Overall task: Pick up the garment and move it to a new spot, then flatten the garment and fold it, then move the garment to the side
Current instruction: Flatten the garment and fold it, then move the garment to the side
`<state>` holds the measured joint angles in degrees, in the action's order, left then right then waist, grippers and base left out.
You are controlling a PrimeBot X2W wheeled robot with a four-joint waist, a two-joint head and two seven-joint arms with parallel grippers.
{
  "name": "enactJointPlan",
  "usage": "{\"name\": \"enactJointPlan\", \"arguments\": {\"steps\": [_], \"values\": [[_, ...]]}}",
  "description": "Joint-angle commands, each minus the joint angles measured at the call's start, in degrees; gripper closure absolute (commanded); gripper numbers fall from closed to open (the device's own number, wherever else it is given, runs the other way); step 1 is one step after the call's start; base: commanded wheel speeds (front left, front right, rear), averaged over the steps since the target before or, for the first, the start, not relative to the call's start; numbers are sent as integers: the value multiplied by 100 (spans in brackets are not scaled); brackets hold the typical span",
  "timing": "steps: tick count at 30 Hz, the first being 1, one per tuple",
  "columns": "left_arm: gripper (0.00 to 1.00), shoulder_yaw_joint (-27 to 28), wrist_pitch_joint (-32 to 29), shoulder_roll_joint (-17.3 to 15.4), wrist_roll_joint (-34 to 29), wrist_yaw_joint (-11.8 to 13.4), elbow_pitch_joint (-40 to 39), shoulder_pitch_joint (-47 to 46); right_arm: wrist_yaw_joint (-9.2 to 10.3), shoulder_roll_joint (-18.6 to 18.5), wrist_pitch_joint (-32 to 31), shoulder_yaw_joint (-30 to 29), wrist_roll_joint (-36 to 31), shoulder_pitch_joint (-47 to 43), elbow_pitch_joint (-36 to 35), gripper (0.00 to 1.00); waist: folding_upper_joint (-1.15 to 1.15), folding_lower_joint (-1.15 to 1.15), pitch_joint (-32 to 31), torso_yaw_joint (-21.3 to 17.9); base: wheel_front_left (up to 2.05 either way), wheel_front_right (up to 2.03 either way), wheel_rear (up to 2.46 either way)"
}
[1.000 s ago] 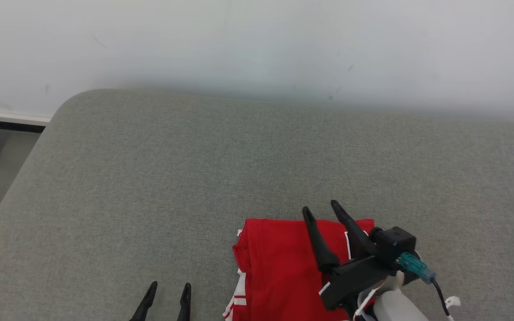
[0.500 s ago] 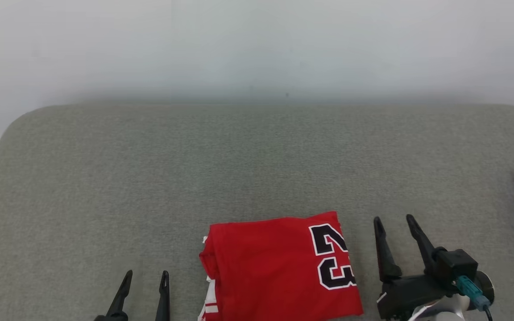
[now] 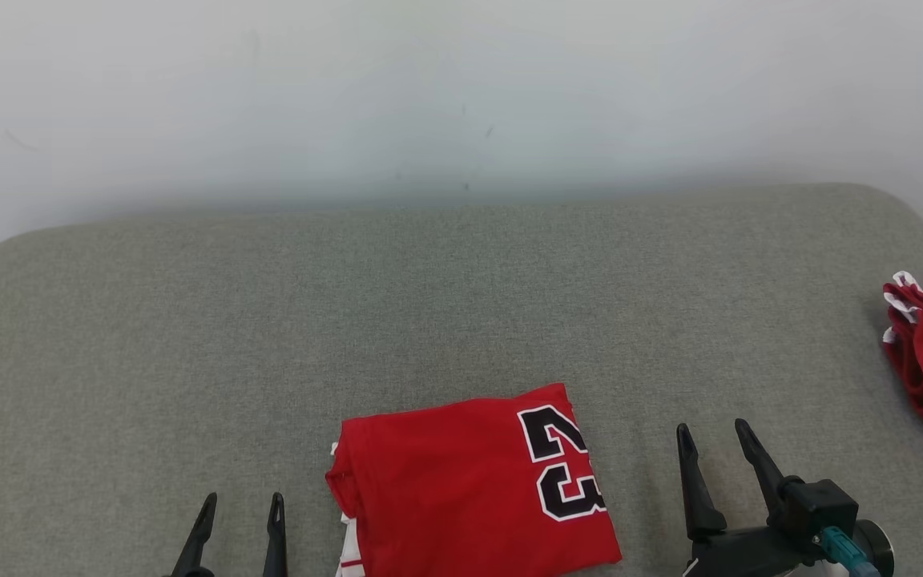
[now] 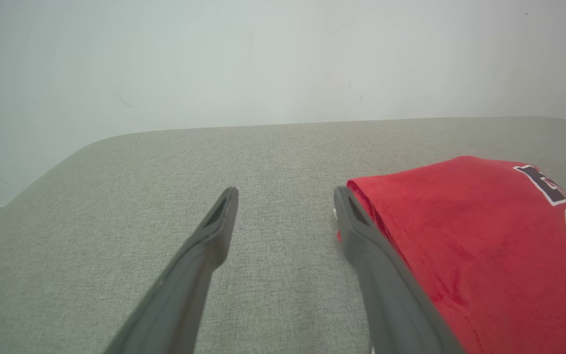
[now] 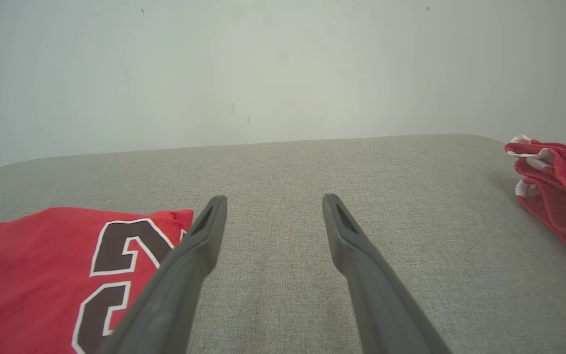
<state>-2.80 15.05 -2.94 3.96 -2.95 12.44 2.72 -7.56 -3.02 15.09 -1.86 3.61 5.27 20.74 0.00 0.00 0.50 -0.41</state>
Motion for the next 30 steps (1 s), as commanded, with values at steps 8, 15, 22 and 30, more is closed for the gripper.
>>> {"name": "enactJointPlan", "arguments": {"steps": [8, 15, 22, 30], "values": [[0, 62, 16, 8, -91, 2, -104, 159, 13, 19, 4, 53, 160, -109, 56, 0, 0, 0, -113, -53, 0, 0, 0], [0, 67, 16, 9, -96, 24, -133, 243, 13, 19, 4, 130, 248, -174, 69, 0, 0, 0, -134, -24, 0, 0, 0], [0, -63, 16, 8, -32, -44, -110, 260, 13, 18, 3, 402, 456, -113, 172, 0, 0, 0, -64, 157, 0, 0, 0], [0, -236, 16, 8, 20, -40, -96, 192, 13, 13, 3, 734, 808, 145, 558, 0, 0, 0, 153, 441, 0, 0, 0]]}}
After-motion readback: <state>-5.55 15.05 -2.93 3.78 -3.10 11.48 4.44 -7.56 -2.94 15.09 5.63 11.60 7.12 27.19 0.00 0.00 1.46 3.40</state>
